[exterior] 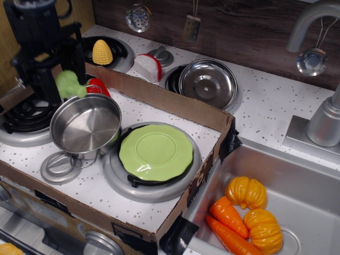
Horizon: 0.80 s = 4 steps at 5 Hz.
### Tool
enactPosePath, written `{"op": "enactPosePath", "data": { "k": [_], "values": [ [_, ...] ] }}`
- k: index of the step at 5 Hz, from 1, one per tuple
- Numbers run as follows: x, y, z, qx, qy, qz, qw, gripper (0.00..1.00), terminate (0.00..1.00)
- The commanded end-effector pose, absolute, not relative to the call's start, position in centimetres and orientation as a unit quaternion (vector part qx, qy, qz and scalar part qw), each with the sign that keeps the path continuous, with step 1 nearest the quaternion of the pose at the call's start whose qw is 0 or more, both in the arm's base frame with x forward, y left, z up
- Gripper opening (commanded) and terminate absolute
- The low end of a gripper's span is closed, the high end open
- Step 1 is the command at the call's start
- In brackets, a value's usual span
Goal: Put broccoli in pot
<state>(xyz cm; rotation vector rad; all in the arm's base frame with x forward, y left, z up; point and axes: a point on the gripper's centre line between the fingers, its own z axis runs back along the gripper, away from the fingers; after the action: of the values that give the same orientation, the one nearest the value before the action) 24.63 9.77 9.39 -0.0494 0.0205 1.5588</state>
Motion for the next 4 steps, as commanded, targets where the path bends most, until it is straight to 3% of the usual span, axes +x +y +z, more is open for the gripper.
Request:
{"op": "enactPosePath", "data": {
  "k": [1, 2, 4],
  "values": [
    [24.3, 8.6, 7.2, -0.051, -0.043, 0.694, 0.717, 0.00, 0.00],
    [24.8, 9.2, 5.5, -0.063, -0.046, 0.670, 0.739, 1.00, 0.00],
    [25.8, 9.5, 6.4, -0.048, -0.077, 0.658, 0.748, 1.00, 0.00]
  ]
}}
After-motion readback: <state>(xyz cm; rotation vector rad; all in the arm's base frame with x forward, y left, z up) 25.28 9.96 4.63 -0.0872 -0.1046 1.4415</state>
